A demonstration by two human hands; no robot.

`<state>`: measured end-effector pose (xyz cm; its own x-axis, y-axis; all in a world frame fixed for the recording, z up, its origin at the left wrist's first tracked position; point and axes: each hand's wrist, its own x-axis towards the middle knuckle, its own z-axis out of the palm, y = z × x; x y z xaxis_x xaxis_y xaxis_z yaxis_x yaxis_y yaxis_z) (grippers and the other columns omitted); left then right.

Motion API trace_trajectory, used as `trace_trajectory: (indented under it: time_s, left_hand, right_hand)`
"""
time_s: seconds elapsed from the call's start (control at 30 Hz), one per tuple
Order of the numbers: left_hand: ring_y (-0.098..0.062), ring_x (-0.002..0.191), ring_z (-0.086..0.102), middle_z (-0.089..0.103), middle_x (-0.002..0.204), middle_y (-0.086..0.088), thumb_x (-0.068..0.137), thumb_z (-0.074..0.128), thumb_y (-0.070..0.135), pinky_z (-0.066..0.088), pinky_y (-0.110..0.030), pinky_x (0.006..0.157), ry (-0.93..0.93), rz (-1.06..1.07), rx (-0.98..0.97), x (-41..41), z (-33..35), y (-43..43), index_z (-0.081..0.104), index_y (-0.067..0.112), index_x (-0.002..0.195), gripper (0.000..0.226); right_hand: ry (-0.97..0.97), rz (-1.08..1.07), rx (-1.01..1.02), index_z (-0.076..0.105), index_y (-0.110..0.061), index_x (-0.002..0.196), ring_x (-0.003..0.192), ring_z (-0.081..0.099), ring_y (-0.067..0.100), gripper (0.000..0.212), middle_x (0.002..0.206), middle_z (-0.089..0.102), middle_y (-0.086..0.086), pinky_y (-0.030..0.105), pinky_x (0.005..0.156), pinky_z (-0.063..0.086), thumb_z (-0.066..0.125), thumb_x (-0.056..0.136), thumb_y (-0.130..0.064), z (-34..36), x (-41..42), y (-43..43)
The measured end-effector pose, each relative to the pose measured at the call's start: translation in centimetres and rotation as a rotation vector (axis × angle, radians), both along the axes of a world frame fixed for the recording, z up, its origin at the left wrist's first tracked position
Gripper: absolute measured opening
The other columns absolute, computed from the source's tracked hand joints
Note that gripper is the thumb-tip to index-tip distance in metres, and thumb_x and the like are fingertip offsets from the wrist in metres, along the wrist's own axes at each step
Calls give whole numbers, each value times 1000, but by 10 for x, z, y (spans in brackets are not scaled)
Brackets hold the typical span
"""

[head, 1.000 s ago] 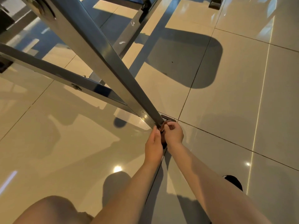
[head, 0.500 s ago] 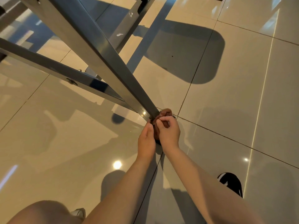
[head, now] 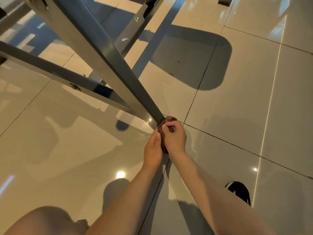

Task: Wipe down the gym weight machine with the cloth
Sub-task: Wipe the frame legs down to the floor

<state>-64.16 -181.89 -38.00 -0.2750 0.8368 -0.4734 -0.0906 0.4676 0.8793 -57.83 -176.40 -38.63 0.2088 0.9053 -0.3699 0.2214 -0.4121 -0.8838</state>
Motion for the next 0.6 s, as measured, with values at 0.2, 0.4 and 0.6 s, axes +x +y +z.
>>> trace_trajectory:
  time_s: [0.2, 0.4, 0.6]
  left_hand:
    - [3, 126, 54, 58, 140, 17, 110, 31, 40, 45, -13, 102, 3, 8, -29, 0, -7, -2, 44, 40, 149, 41]
    - [4, 125, 47, 49, 138, 22, 110, 31, 40, 38, -1, 92, 24, 13, -75, 8, -10, 3, 40, 32, 154, 45]
    - [5, 99, 66, 73, 105, 18, 111, 34, 34, 50, -8, 76, 20, 54, -58, 7, -6, 3, 64, 42, 118, 33]
  right_hand:
    - [-41, -65, -73, 62, -20, 96, 93, 64, 4, 11, 97, 62, -9, 13, 71, 47, 59, 100, -10, -27, 7, -11]
    - [-32, -108, -219, 65, -21, 100, 100, 62, 14, 10, 104, 63, -6, 21, 77, 50, 60, 99, -13, -31, 14, -3]
    - [1, -37, 72, 66, -28, 95, 92, 62, -6, 15, 99, 67, -13, 4, 77, 49, 65, 97, -13, -14, -2, -15]
